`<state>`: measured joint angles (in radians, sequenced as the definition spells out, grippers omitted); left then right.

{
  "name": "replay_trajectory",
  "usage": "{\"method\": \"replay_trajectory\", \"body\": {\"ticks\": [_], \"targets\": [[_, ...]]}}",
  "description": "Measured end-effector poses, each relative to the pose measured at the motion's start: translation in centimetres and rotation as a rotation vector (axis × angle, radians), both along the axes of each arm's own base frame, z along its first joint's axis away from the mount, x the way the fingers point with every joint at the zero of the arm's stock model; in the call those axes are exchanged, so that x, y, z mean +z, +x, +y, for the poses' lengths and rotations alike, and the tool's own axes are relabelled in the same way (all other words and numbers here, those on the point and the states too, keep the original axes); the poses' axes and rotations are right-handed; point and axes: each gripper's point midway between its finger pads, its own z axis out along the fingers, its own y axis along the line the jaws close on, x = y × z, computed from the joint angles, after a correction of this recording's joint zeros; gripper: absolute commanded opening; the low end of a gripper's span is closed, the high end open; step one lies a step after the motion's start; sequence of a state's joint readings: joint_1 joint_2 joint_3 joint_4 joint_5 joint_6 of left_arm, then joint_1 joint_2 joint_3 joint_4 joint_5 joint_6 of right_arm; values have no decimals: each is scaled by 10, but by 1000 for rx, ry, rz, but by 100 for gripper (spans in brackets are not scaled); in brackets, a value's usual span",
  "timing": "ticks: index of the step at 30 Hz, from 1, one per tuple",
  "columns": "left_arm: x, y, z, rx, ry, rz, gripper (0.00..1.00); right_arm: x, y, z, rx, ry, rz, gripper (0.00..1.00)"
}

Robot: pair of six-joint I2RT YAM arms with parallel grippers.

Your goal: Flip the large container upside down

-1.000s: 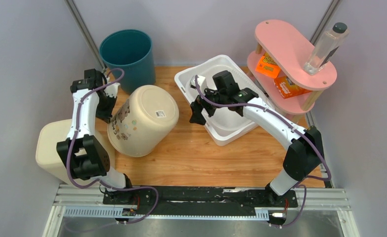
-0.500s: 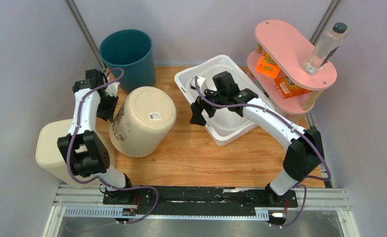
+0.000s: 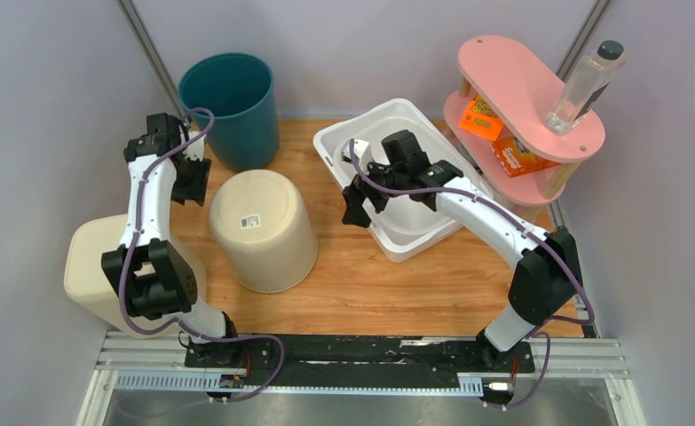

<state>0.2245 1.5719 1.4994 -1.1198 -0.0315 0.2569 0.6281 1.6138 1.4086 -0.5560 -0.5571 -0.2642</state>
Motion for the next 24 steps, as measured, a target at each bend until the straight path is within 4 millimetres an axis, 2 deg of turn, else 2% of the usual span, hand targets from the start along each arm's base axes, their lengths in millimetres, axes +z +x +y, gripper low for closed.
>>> {"method": "replay_trajectory", "body": {"ticks": [4, 9, 12, 14, 16, 17, 18, 21, 24], "targets": [[33, 6, 0, 37, 3, -87, 67, -1, 0, -1, -2, -3, 1, 100], [98, 16, -5, 48, -7, -255, 69, -2, 2, -2, -14, -12, -6, 100], [136, 18, -20, -4, -57, -364, 73, -2, 6, -4, -28, -22, -19, 100], [158, 16, -36, -62, -110, -429, 74, -1, 9, -5, -37, -27, -30, 100], [177, 12, -59, -154, -172, -485, 75, 2, 11, -5, -43, -27, -42, 100], [196, 3, -104, -338, -257, -532, 77, 5, 13, -7, -49, -29, -55, 100], [196, 3, -104, -338, -257, -532, 77, 5, 13, -7, -49, -30, -55, 100], [193, -16, -165, -587, -312, -510, 77, 8, 18, -13, -77, -36, -71, 100], [174, -45, -226, -825, -372, -426, 77, 16, 29, -25, -135, -40, -99, 100]]}}
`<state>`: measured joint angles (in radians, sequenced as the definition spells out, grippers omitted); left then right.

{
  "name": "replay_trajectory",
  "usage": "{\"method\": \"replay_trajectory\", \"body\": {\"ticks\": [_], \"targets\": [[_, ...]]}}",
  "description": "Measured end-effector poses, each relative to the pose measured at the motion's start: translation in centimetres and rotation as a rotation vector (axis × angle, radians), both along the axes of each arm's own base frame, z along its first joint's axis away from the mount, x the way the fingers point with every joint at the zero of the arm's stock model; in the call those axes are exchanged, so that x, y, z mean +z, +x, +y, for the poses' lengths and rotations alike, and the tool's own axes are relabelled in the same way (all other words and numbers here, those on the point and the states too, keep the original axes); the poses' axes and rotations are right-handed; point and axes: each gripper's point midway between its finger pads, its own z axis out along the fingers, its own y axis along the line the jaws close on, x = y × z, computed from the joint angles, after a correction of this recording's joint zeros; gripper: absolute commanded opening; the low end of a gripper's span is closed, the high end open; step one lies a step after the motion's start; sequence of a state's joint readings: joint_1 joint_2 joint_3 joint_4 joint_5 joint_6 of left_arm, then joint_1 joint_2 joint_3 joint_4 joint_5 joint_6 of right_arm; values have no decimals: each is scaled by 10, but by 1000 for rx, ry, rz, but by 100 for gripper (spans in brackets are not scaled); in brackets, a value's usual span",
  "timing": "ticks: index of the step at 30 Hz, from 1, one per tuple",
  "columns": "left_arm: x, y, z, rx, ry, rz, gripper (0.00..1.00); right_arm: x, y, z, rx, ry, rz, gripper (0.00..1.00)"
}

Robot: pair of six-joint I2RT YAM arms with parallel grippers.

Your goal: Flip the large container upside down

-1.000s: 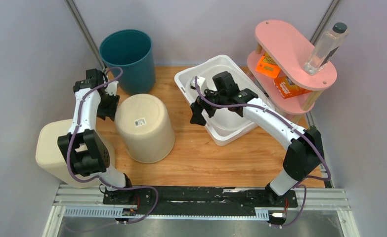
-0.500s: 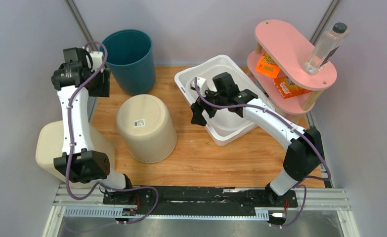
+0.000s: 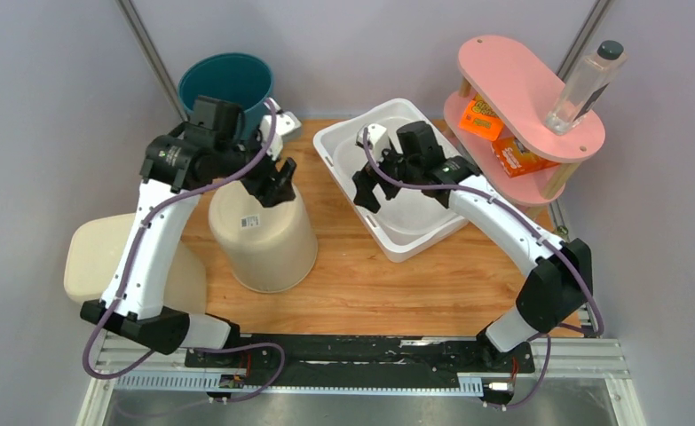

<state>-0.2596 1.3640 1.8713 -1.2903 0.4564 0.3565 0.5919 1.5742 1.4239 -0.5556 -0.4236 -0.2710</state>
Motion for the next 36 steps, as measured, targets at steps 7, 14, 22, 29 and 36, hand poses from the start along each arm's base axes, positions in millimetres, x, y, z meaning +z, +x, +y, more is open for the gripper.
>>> {"method": "replay_trajectory", "body": {"ticks": [7, 14, 22, 29, 36], "targets": [[-32, -28, -64, -234, 53, 100, 76, 27, 39, -53, -211, 14, -76, 100], [-82, -25, -90, -277, 186, 196, 74, 47, 63, -107, -370, 20, -126, 100], [-141, 1, -73, -190, 455, 268, 70, 52, 58, -107, -356, 40, -127, 100], [-151, 5, -22, -113, 683, 246, 69, 47, 57, -113, -367, 35, -117, 100], [-157, 19, 30, -43, 857, 197, 69, 45, 57, -113, -363, 40, -107, 100]]}}
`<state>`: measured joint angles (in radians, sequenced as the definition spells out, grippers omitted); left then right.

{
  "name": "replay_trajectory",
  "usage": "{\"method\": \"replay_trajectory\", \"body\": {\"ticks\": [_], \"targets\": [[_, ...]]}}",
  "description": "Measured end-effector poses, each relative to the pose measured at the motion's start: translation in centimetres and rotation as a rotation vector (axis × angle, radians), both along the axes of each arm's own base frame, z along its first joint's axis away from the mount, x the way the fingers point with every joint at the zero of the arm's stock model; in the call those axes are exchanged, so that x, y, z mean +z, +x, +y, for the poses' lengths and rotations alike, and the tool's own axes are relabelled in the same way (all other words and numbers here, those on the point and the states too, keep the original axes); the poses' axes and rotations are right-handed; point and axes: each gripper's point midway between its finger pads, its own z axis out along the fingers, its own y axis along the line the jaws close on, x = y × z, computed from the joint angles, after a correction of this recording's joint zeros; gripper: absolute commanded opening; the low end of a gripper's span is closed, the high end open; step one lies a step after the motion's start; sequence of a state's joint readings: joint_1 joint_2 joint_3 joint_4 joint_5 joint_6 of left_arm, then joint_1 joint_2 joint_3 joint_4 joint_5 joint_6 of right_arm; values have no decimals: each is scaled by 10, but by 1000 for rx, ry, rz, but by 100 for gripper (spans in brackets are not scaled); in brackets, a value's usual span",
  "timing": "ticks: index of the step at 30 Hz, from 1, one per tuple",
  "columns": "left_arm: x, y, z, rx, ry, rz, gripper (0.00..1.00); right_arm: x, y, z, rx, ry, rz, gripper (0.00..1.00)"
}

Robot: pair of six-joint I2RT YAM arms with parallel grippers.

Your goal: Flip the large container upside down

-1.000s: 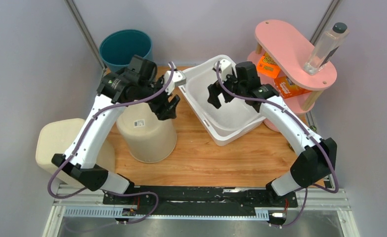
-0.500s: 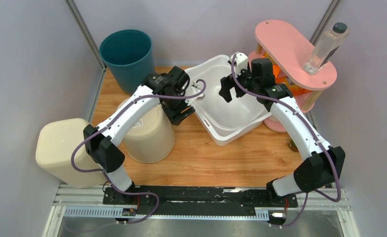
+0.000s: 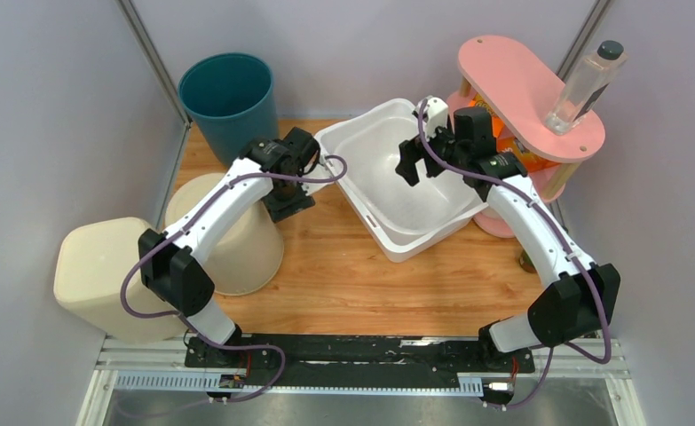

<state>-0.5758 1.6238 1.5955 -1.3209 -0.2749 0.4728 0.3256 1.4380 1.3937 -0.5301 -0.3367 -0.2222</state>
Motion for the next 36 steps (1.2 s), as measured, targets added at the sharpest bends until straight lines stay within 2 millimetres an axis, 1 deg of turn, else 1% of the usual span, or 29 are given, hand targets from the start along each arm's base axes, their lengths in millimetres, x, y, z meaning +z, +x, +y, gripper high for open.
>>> {"method": "replay_trajectory", "body": {"ticks": [2, 4, 5, 7, 8, 10, 12, 13, 15, 17, 19, 20, 24, 27, 31, 34, 36], "targets": [[9, 5, 0, 4, -25, -13, 70, -1, -1, 1, 3, 2, 4, 100], [21, 5, -10, -13, -80, -21, 71, -3, -1, 1, 3, 3, 7, 100], [26, 3, -17, -33, -118, -22, 70, -4, -1, 1, 3, 4, 8, 100], [27, -14, -30, -84, -172, 24, 67, -7, -2, 1, 3, 2, 13, 100], [24, -26, -35, -110, -188, 59, 66, -8, -2, 0, 3, 1, 16, 100], [11, -51, -36, -141, -191, 154, 66, -9, -2, 0, 1, 1, 17, 100], [-8, -75, -28, -147, -154, 255, 68, -8, -1, -2, -2, 1, 16, 100], [-16, -84, -22, -141, -129, 295, 69, -8, -1, -2, -4, 1, 15, 100], [-30, -95, -9, -126, -78, 343, 70, -9, -2, -4, -7, 1, 17, 100], [-39, -98, 3, -101, -39, 352, 70, -10, -4, -5, -9, 2, 19, 100], [-42, -95, 14, -46, -18, 341, 70, -11, -5, -5, -8, 4, 23, 100], [-43, -89, 21, 3, -17, 326, 70, -11, -5, -5, -6, 7, 24, 100], [-44, -57, 49, 198, -22, 234, 70, -11, -5, -4, -3, 11, 26, 100], [-42, -25, 67, 315, -32, 145, 71, -11, -6, -3, 2, 14, 28, 100], [-37, 10, 79, 413, -58, 43, 71, -12, -7, -2, 6, 16, 31, 100], [-39, 26, 85, 449, -56, -1, 72, -14, -9, -3, 8, 16, 37, 100], [-42, 34, 89, 467, -46, -21, 72, -16, -13, -4, 8, 14, 40, 100]]}}
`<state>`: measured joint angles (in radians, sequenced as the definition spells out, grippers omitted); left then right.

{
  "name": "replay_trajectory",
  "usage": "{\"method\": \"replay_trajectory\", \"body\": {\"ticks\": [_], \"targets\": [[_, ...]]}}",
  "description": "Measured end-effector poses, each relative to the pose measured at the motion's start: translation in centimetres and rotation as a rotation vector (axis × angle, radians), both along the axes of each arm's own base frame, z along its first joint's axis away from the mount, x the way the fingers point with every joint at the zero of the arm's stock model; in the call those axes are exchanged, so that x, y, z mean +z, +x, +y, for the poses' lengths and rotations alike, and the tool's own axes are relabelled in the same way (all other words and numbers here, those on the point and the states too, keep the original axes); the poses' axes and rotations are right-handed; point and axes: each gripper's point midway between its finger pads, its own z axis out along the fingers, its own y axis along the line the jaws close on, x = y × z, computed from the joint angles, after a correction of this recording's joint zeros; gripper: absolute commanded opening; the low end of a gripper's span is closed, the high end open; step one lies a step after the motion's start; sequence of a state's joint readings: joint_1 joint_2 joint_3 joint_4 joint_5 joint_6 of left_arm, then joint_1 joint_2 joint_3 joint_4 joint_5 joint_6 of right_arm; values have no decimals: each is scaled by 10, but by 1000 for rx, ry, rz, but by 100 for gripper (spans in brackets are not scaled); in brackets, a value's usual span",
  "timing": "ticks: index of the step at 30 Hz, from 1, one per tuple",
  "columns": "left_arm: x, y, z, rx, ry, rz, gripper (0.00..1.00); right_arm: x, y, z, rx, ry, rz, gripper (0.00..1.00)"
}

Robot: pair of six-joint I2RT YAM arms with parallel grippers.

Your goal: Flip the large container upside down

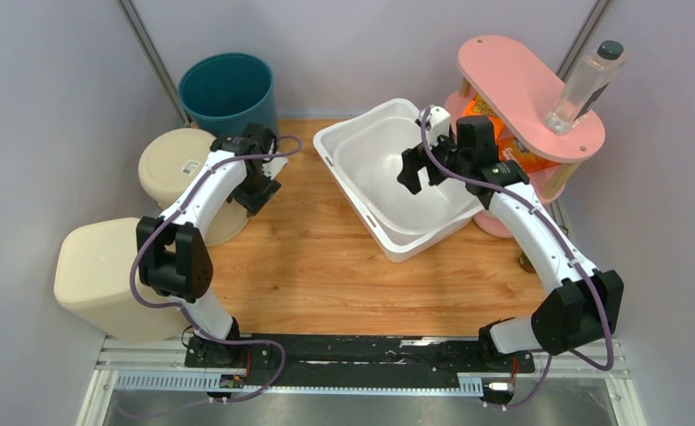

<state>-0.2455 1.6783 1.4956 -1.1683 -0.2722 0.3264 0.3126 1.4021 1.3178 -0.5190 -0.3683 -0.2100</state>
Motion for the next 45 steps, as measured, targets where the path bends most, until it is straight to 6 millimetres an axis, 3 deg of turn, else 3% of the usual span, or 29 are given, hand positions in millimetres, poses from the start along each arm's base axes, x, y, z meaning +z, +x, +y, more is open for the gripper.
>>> {"method": "replay_trajectory", "body": {"ticks": [5, 8, 10, 14, 16, 19, 21, 24, 30, 35, 39, 45], "targets": [[-7, 9, 5, 24, -7, -26, 74, 0, -8, -5, -6, 1, -5, 100], [-1, 8, -14, -22, -112, -3, 74, 2, -11, -10, -14, 3, -12, 100], [16, 10, -38, -95, -202, -14, 75, 5, -12, -11, -18, 5, -19, 100], [87, 28, -99, -296, -321, -193, 75, 5, -12, -13, -22, 6, -19, 100], [141, 40, -127, -375, -370, -342, 75, 5, -12, -13, -21, 6, -17, 100], [204, 59, -130, -381, -365, -539, 81, 4, -12, -13, -21, 5, -14, 100], [227, 75, -116, -339, -307, -642, 83, 4, -12, -13, -21, 4, -13, 100], [221, 97, -97, -284, -190, -687, 83, 4, -12, -13, -21, 4, -13, 100], [151, 138, -77, -214, -27, -576, 75, 2, -13, -14, -25, 4, -10, 100], [119, 162, -62, -165, 16, -519, 70, -5, -15, -20, -37, -1, 5, 100], [125, 165, -54, -148, 6, -531, 70, -9, -17, -22, -41, -4, 14, 100], [165, 168, -66, -178, -60, -622, 81, -9, -17, -22, -38, 1, 14, 100]]}}
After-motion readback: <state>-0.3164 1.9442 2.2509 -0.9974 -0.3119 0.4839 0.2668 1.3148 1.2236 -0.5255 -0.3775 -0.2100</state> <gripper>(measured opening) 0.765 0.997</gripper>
